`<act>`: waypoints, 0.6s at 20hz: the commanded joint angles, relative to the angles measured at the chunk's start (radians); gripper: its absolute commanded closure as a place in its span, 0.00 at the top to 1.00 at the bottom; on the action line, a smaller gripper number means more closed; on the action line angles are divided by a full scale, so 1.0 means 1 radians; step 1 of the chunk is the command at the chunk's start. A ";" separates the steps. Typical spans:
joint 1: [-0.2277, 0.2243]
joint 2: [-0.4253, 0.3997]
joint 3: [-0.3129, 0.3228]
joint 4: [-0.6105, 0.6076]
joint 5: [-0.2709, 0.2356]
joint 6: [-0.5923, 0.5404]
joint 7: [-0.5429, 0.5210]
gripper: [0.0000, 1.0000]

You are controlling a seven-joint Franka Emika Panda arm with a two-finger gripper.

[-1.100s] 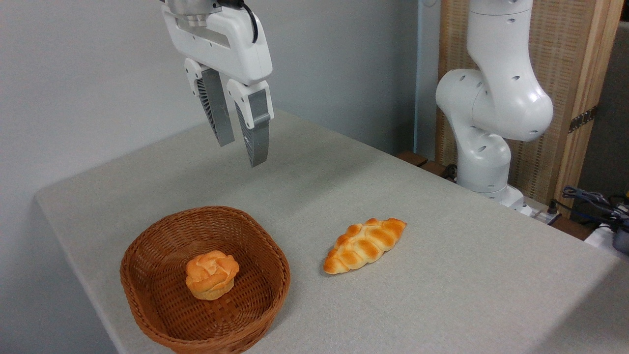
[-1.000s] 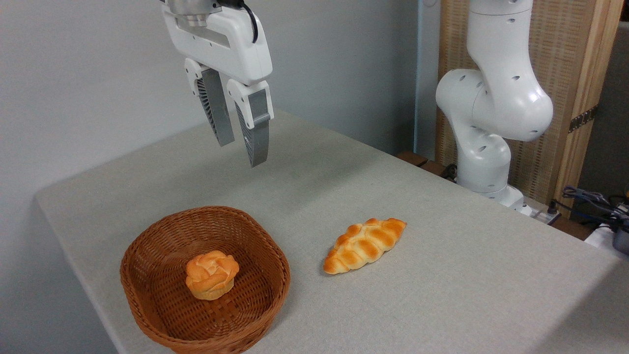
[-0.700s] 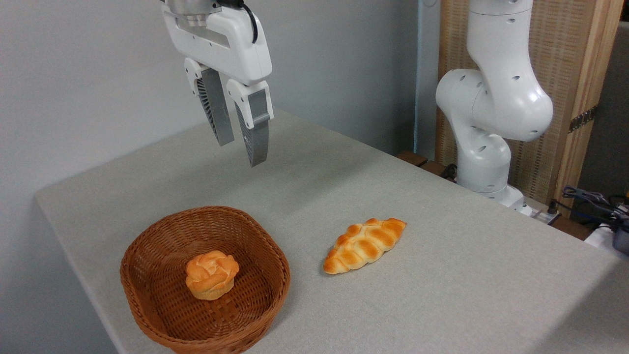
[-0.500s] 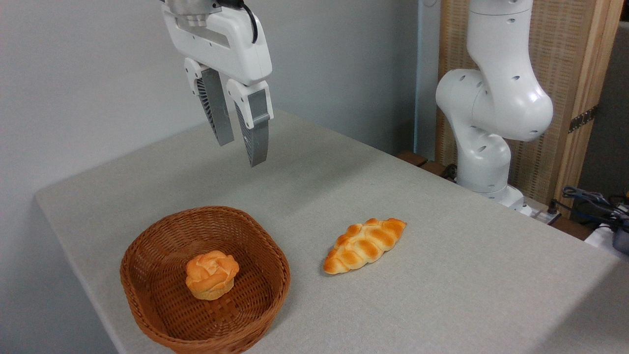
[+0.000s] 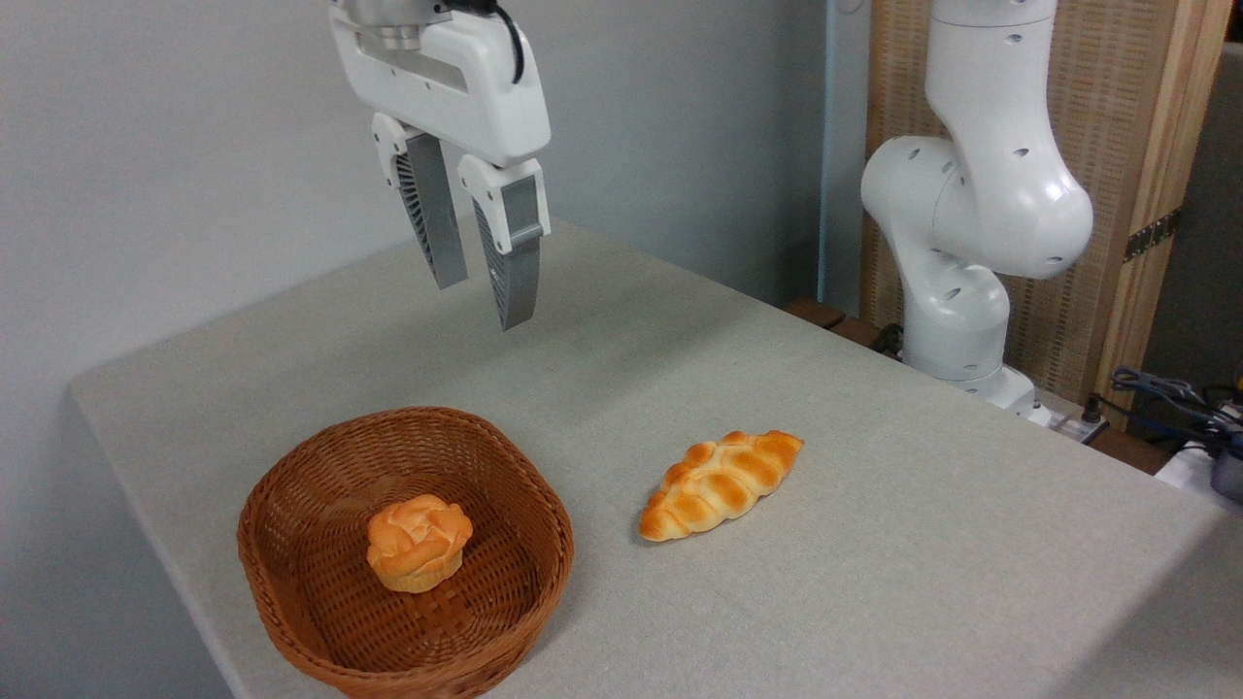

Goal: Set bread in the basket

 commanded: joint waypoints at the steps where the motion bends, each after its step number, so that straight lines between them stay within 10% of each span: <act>1: -0.003 -0.147 0.018 -0.232 -0.005 0.117 0.063 1.00; 5: -0.017 -0.289 0.057 -0.509 -0.002 0.257 0.183 1.00; 12: -0.034 -0.309 0.121 -0.709 0.073 0.395 0.235 1.00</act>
